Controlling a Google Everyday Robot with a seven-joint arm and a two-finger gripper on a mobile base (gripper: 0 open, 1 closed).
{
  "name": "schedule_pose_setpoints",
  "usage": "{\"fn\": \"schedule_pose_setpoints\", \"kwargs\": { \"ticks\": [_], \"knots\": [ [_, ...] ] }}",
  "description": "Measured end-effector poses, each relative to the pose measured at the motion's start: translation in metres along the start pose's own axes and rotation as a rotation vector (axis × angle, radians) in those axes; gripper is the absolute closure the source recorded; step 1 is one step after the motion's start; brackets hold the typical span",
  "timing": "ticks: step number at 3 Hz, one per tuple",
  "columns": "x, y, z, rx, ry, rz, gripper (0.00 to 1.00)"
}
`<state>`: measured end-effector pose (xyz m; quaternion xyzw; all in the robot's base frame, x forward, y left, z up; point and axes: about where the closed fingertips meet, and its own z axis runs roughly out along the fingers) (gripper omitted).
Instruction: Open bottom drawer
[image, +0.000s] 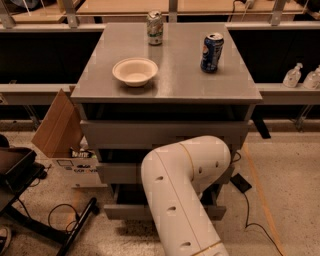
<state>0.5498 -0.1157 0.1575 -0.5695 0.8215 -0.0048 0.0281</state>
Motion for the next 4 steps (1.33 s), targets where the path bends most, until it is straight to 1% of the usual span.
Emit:
{"fn": "schedule_pose_setpoints", "kwargs": {
  "ticks": [1, 2, 3, 4],
  "knots": [
    [0.019, 0.012, -0.014, -0.014, 0.058, 0.090, 0.47],
    [0.034, 0.016, -0.053, 0.041, 0.129, 0.183, 0.70],
    [0.035, 0.008, -0.094, 0.158, 0.159, 0.256, 0.94],
    [0.006, 0.039, -0.116, 0.212, 0.148, 0.215, 1.00]
  ]
}}
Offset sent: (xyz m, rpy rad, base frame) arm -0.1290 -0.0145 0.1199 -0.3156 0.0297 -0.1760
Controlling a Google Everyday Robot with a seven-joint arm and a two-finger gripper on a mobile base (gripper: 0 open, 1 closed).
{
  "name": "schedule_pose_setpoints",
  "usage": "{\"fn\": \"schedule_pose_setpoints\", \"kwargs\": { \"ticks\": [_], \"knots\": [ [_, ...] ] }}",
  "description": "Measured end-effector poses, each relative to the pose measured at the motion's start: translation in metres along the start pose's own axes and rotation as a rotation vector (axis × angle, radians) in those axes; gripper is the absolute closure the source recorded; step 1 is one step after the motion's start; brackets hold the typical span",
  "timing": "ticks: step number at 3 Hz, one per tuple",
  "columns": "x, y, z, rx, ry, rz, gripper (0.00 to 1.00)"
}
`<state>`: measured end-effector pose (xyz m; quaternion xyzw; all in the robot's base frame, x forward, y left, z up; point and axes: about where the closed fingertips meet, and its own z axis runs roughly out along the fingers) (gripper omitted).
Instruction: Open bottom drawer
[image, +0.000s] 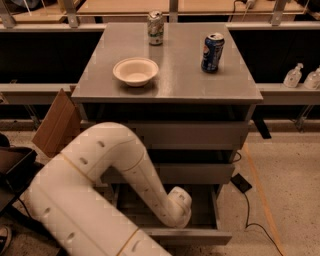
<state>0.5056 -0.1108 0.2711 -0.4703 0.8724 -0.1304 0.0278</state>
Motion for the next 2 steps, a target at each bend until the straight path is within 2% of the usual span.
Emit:
{"fn": "schedule_pose_setpoints", "kwargs": {
  "ticks": [1, 2],
  "knots": [
    [0.017, 0.035, -0.024, 0.018, 0.001, -0.093, 1.00],
    [0.052, 0.045, -0.022, 0.024, -0.013, -0.193, 1.00]
  ]
}}
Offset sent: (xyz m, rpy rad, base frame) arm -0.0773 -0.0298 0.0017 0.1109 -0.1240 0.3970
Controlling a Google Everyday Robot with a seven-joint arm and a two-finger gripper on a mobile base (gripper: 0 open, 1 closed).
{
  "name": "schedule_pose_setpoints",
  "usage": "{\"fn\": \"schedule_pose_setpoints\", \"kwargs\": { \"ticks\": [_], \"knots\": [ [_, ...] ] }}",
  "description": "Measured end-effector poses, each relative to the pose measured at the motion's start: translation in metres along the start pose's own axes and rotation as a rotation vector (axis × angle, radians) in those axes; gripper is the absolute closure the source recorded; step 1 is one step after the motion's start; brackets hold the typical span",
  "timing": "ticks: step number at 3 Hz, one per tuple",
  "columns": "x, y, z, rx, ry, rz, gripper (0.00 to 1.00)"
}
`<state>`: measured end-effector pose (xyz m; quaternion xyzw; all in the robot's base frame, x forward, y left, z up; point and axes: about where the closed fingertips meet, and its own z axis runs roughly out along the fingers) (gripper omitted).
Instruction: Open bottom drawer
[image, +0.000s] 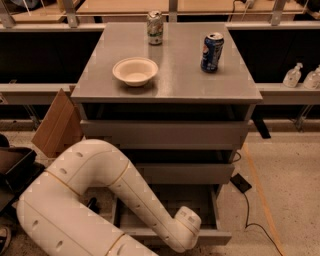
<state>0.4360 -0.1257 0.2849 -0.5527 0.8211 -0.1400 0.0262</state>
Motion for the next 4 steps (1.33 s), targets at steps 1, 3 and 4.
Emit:
{"fn": "schedule_pose_setpoints", "kwargs": {
  "ticks": [1, 3, 4],
  "knots": [
    [0.032, -0.008, 0.022, 0.034, -0.079, -0.099, 1.00],
    [0.041, -0.062, 0.065, 0.139, -0.285, -0.263, 1.00],
    [0.037, -0.079, 0.090, 0.143, -0.328, -0.282, 1.00]
  ]
}}
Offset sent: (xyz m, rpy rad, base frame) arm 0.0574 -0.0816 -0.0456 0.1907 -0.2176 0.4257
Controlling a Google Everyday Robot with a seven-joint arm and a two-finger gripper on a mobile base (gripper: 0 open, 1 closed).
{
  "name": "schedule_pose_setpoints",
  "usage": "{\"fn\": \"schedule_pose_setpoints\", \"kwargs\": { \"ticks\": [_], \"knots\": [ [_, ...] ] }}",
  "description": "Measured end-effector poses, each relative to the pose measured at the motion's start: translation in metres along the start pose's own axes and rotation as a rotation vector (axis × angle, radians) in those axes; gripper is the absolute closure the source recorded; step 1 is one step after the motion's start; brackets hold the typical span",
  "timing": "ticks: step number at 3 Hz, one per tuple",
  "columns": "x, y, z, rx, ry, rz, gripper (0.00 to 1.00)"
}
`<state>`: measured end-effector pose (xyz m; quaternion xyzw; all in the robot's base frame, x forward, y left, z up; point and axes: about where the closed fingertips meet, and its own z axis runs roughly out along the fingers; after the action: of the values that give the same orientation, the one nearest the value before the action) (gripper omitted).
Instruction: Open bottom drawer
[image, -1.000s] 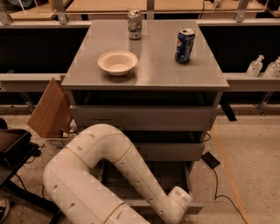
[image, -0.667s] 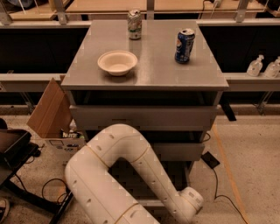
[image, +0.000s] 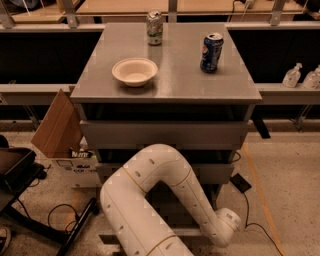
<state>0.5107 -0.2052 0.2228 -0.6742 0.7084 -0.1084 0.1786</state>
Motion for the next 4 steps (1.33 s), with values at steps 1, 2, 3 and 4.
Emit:
{"fn": "schedule_pose_setpoints", "kwargs": {
  "ticks": [1, 2, 3, 4],
  "knots": [
    [0.006, -0.013, 0.052, 0.001, -0.026, 0.056, 1.00],
    [0.004, -0.006, 0.053, -0.024, -0.021, 0.062, 1.00],
    [0.002, 0.033, 0.049, -0.159, 0.019, 0.087, 1.00],
    [0.002, 0.033, 0.049, -0.159, 0.019, 0.087, 1.00]
  ]
}}
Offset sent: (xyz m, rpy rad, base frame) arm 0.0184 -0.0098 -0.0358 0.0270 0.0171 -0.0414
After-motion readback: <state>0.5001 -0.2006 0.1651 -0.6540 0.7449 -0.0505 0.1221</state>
